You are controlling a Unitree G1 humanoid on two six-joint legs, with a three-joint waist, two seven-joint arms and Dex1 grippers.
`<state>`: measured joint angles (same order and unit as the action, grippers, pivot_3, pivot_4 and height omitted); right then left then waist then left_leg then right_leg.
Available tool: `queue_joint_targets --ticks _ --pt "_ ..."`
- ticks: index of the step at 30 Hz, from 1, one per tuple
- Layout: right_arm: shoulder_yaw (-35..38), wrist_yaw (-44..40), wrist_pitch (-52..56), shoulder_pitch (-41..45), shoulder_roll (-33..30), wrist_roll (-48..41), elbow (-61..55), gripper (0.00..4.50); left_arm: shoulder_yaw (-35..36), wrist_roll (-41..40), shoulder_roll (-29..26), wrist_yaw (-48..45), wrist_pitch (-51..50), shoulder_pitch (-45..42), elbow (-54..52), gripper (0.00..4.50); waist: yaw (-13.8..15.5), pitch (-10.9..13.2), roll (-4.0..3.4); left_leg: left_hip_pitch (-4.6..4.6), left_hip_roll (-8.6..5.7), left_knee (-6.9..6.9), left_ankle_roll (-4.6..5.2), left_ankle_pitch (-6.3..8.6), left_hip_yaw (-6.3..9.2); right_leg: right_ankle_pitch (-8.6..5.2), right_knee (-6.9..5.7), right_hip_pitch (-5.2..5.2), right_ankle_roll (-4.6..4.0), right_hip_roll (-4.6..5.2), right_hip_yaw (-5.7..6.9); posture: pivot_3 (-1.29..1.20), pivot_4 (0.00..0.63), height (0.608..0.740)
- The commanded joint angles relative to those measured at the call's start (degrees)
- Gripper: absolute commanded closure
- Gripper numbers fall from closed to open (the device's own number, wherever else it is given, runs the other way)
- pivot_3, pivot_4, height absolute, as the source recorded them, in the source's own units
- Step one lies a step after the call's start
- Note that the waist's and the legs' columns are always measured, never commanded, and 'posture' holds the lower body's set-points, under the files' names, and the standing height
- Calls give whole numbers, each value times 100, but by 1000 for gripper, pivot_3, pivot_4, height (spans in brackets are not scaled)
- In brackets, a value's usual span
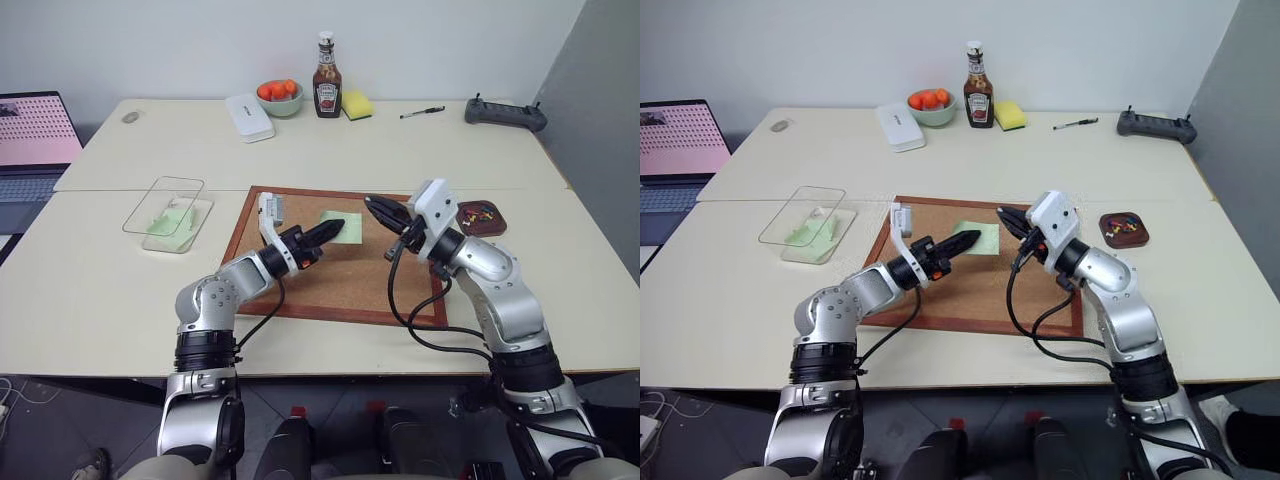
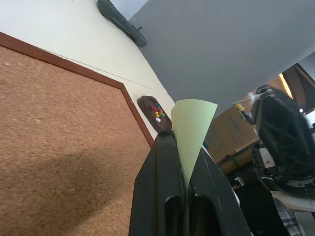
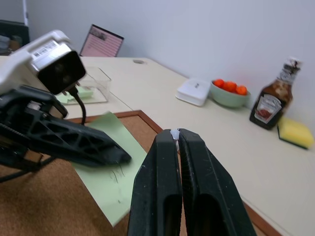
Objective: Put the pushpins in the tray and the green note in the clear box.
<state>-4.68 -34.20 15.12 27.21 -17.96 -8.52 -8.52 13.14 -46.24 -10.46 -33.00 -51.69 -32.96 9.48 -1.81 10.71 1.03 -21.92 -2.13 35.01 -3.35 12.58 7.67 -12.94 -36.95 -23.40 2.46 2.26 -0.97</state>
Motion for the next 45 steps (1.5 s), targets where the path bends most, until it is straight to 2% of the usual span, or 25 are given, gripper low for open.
queue_joint_targets --ticks 1,5,7,10,23,25,26,29,34,40,45 --pt "485 51 -33 -175 -532 74 -133 4500 -10 -13 -98 -1 50 33 -332 4488 9 0 0 -1 -1 0 0 0 1 0 0 0 0 1 1 0 150 740" --pt "520 142 -325 -457 -1288 679 376 4500 -107 20 -145 -38 45 79 -419 4488 12 1 1 -2 -5 -1 1 1 -1 -1 5 0 0 4 1 0 150 740" --pt "567 456 -311 -434 -1630 1066 934 4500 -142 35 -151 -41 52 98 -443 4488 12 1 2 -4 -6 -1 1 1 -5 0 6 0 0 5 -1 0 150 740" --pt "540 725 -431 -271 -1907 1422 1668 4500 -156 17 -131 -28 47 93 -457 4488 6 1 2 -2 -5 0 2 0 -7 0 4 0 0 5 -2 0 150 740" --pt "187 1078 -1329 949 -1797 1860 4175 4500 -160 -1 -150 -1 27 59 -450 4488 -6 3 5 -1 -4 0 0 0 -11 0 4 2 1 2 -6 0 150 740" --pt "173 1141 -1416 1079 -1764 1897 4457 4012 -160 -2 -146 15 25 71 -471 4500 -4 3 5 -2 -5 0 0 -1 -11 0 4 2 1 3 -6 0 150 740" --pt "151 1152 -1449 1125 -1757 1924 4562 3948 -157 -6 -150 20 18 78 -483 4500 -4 3 5 -2 -5 1 0 -1 -10 0 4 2 1 4 -6 0 150 740" --pt "102 1163 -1518 1221 -1746 1974 4770 3341 -155 -12 -161 30 3 90 -506 4500 -6 3 6 -2 -6 1 0 -1 -11 0 4 2 1 4 -6 0 150 740" --pt "155 1215 -1560 1298 -1752 1995 4845 2190 -150 -14 -166 51 0 98 -524 4500 -18 3 5 0 -5 1 0 -1 -12 0 2 2 1 3 -7 0 150 740" --pt "312 1147 -1483 1250 -1814 1829 4545 2190 -137 -18 -174 78 8 93 -530 4500 -14 3 5 -1 -5 1 0 -1 -12 0 2 2 1 3 -8 0 150 740" --pt "674 593 -1197 1038 -1933 1208 3403 2190 227 -177 -360 294 13 -14 -734 4500 -16 4 5 -2 -5 1 0 -1 -9 0 2 1 1 3 -6 0 150 740"
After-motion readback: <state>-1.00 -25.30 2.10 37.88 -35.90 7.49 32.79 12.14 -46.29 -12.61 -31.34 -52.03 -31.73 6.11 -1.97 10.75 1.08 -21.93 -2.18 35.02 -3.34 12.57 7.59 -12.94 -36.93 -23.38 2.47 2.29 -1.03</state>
